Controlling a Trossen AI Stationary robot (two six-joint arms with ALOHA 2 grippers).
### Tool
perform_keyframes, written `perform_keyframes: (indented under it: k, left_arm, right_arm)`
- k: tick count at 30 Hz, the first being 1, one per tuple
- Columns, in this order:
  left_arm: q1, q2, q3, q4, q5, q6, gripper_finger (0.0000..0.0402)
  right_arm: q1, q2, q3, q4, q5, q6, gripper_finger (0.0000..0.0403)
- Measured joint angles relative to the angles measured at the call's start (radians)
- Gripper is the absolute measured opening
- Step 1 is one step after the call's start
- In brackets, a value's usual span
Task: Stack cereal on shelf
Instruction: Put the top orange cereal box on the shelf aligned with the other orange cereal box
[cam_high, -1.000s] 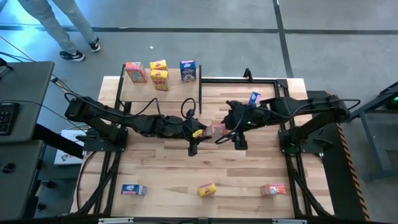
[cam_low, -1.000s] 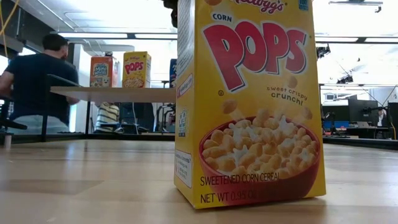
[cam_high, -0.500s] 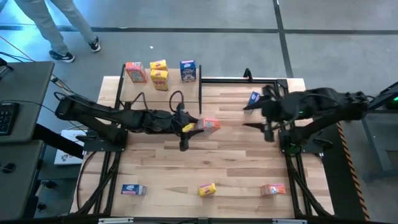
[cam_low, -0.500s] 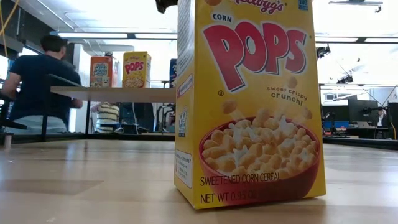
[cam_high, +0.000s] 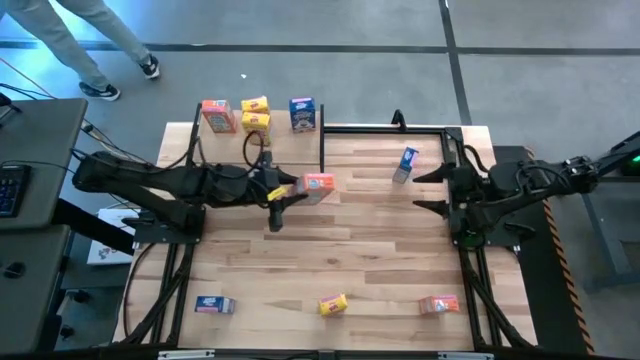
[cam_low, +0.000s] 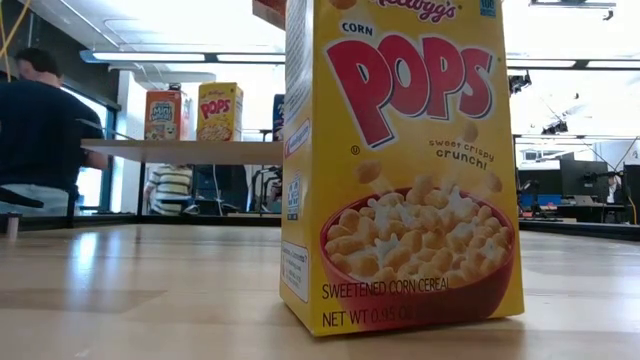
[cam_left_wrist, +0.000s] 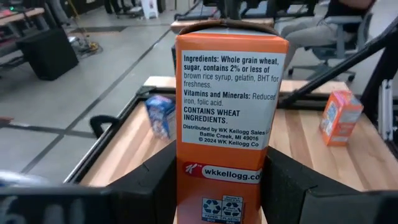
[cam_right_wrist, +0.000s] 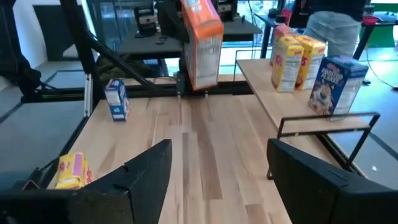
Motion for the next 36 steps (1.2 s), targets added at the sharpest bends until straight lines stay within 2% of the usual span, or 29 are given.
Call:
perform_keyframes:
  k: [8, 15, 23, 26, 32, 36]
  left_arm:
    - [-0.030, -0.050, 0.000, -0.079, -0.066, -0.017, 0.0168]
    - [-0.071, -0.049, 0.000, -0.088, -0.077, -0.027, 0.0168]
    - [-0.108, -0.049, 0.000, -0.111, -0.146, -0.033, 0.0168]
    - [-0.111, -0.049, 0.000, -0.124, -0.156, -0.033, 0.0168]
    - [-0.111, -0.049, 0.000, -0.137, -0.184, -0.035, 0.0168]
    - [-0.111, -0.049, 0.000, -0.137, -0.186, -0.036, 0.0168]
  right_arm:
    - [0.000, -0.131, -0.185, 0.089, 0.010, 0.013, 0.0256]
    - [0.000, -0.214, -0.331, 0.166, 0.012, 0.031, 0.0256]
    - [0.000, -0.297, -0.503, 0.313, 0.007, 0.048, 0.0256]
    - [0.000, -0.324, -0.548, 0.346, -0.035, 0.067, 0.0256]
    - [0.000, -0.378, -0.643, 0.488, -0.202, 0.064, 0.0256]
    - [0.000, -0.426, -0.718, 0.530, -0.210, 0.068, 0.0256]
